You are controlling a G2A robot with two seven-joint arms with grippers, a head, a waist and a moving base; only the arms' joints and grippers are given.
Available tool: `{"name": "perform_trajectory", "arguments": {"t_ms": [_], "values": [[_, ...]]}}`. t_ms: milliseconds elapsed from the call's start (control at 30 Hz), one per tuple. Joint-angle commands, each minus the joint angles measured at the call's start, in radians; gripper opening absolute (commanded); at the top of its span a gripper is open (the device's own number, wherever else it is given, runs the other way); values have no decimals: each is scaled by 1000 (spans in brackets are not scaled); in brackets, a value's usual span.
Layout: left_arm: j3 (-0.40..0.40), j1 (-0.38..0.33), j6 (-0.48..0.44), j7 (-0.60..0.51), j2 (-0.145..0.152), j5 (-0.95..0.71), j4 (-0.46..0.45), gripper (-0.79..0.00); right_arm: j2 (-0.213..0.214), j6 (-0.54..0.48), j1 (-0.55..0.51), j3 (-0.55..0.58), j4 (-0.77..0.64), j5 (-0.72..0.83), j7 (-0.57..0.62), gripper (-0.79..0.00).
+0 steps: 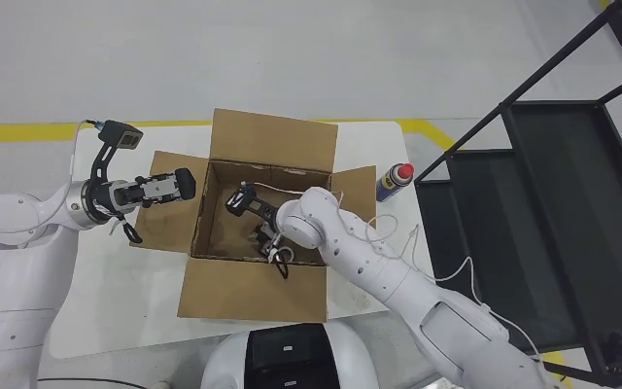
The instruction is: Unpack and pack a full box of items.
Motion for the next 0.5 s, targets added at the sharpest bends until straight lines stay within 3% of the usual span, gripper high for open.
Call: {"name": "perform_trajectory", "arguments": {"t_ms": [0, 333, 467], "values": [[0, 0, 0, 0, 0, 0, 0, 0, 3, 44, -21, 24, -17, 33, 19, 0], [0, 0, 0, 0, 0, 0, 0, 0, 2, 267, -80, 58, -54, 72, 107, 0], [0, 0, 0, 0, 0, 0, 0, 0, -6, 298, -101, 82, -28, 174, 55, 0]]}}
